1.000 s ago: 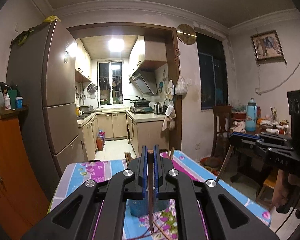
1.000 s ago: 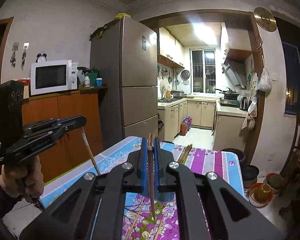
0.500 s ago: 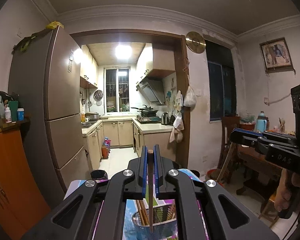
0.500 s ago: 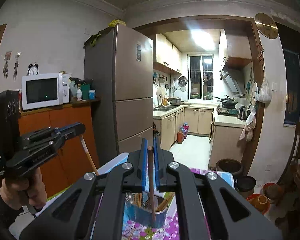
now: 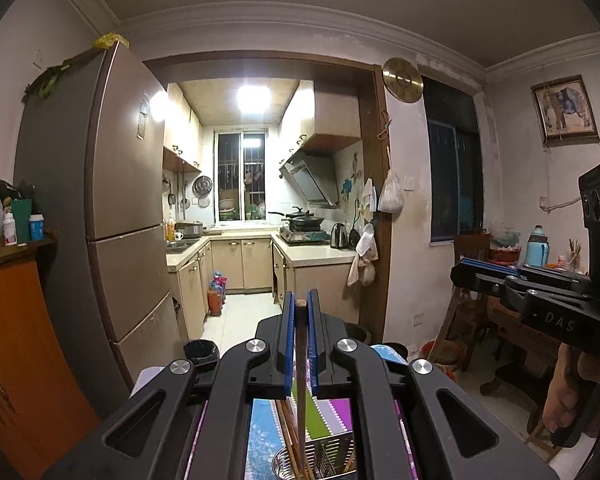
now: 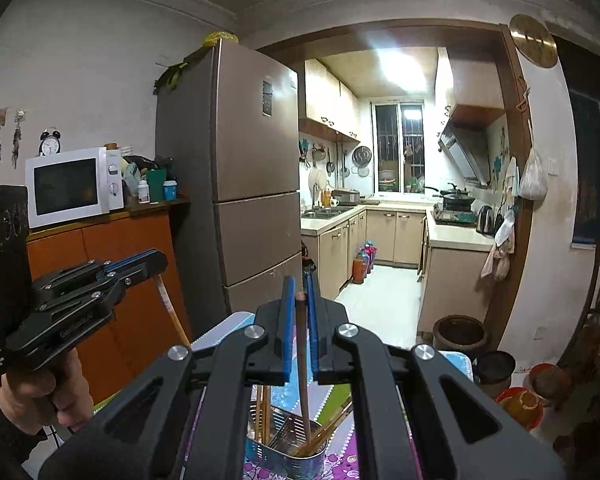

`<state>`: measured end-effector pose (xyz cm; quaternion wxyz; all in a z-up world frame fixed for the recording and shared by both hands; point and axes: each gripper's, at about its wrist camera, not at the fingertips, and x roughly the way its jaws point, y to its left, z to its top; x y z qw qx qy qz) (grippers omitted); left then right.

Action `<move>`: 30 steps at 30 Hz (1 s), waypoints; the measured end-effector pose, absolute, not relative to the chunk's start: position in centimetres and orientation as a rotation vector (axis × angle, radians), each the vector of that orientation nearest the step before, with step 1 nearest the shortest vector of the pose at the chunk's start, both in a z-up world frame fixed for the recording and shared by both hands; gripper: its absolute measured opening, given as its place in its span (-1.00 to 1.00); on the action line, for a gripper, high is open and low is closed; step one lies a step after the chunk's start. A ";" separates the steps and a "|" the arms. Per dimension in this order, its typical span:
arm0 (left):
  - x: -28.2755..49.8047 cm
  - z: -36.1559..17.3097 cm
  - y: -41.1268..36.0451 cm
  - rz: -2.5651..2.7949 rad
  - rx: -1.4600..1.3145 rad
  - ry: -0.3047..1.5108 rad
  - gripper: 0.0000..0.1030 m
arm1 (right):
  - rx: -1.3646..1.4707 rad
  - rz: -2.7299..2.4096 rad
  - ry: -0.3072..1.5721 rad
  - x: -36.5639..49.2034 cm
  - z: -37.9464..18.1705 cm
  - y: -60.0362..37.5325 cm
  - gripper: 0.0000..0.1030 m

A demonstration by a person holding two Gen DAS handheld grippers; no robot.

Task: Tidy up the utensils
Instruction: 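Lower both held chopsticks upright into the blue slotted holder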

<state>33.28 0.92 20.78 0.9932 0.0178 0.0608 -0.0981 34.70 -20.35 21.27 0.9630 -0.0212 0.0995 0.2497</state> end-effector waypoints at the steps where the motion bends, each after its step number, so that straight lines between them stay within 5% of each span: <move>1: 33.6 20.4 0.9 -0.197 0.037 0.127 -0.86 | -0.040 0.507 0.208 35.1 20.9 -20.3 -0.91; 30: 40.3 13.0 1.5 -0.185 0.032 0.282 -0.86 | -0.019 0.513 0.362 39.7 14.2 -18.8 -0.91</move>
